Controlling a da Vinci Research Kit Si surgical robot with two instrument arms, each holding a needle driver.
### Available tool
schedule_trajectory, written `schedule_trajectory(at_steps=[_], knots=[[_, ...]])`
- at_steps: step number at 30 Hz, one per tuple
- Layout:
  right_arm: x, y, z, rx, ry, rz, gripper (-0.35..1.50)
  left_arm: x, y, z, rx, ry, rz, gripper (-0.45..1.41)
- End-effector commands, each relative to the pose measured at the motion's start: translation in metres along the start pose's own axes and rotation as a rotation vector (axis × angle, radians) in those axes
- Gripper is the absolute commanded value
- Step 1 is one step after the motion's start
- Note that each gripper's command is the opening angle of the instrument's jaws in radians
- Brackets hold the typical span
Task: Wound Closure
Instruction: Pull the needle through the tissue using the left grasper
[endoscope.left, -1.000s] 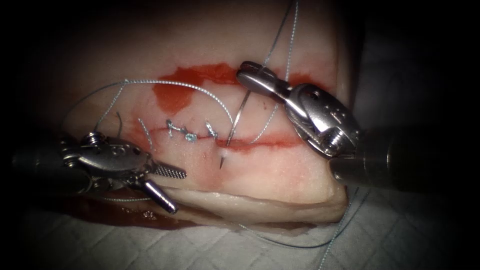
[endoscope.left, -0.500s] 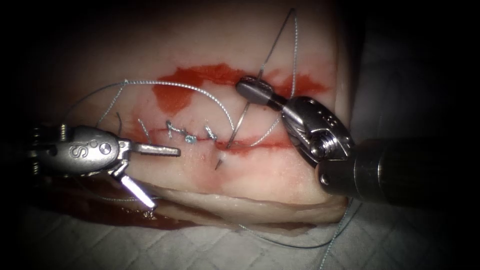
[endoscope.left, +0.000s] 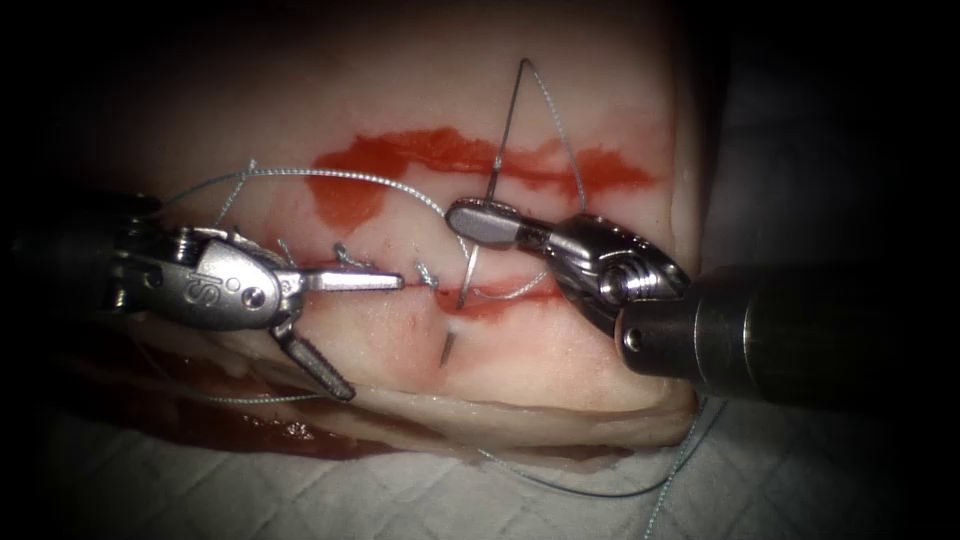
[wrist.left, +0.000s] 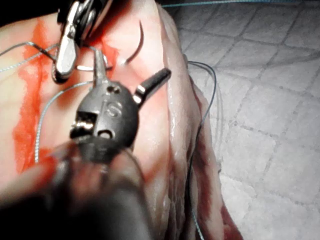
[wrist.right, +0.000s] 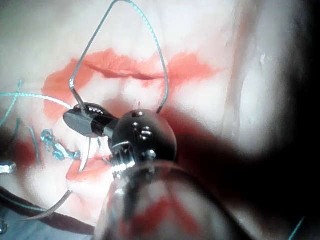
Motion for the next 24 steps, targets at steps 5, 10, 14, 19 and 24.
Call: schedule_trajectory(at_steps=[5,10,14,19,24], knots=[[0.0001,-0.0001,0.0012,0.005,-0.011,0.069,-0.35,0.0007,0.0005,0.0021,-0.017,0.02,0.101,0.32],[0.0003,0.0001,0.0013,0.008,-0.01,0.112,-0.35,0.0017,0.001,0.004,-0.011,0.026,0.124,0.34],[0.0004,0.0003,0.0014,0.006,-0.012,0.114,-0.35,0.0031,0.0009,0.005,0.0,0.031,0.137,0.32],[0.0004,0.0006,0.0015,-0.003,-0.018,0.117,-0.35,0.0045,0.001,0.0058,0.01,0.036,0.132,0.12],[0.0002,0.0009,0.0015,-0.012,-0.025,0.121,-0.35,0.0055,0.0006,0.0059,0.024,0.031,-0.088,-0.45]])
